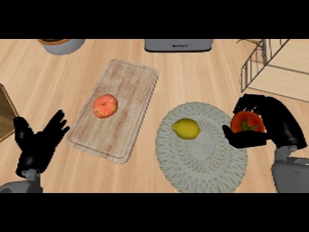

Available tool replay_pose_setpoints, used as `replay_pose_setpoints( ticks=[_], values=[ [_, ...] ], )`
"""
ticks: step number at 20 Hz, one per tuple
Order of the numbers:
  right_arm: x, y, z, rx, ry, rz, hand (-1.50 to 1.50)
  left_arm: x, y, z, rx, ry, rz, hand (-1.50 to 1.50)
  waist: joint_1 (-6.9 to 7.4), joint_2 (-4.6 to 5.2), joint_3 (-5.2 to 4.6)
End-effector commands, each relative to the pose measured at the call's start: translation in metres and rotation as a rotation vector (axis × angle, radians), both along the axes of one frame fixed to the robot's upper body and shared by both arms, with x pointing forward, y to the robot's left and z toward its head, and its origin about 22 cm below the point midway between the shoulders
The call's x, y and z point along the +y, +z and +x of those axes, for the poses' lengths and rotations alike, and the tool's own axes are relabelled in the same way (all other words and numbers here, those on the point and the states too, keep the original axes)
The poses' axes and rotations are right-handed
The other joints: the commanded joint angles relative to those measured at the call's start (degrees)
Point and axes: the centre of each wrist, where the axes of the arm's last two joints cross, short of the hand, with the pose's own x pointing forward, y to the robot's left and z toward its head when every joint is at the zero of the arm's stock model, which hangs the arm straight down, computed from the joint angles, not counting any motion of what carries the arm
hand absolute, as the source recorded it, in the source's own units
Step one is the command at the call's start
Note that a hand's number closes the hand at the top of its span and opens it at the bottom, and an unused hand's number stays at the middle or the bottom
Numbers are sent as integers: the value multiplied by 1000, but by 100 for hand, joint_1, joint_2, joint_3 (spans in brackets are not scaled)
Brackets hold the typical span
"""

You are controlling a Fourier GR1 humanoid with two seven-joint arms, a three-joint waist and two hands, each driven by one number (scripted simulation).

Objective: Pick the tomato from the placemat and place it in the tiered shelf

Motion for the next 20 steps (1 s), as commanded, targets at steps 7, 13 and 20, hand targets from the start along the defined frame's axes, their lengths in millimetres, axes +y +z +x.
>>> replay_pose_setpoints(
  ticks=[7,13,20],
  values=[
    [-5,139,-57,-307,-226,0,150,-4,10,13,2,2,8,0,7,10,-4],
    [-43,210,-46,-342,-320,-20,150,-9,2,12,-5,-2,-5,0,71,33,-1],
    [-89,275,-19,-374,-405,35,150,-3,6,-2,7,-7,0,0,141,41,-1]
  ],
)
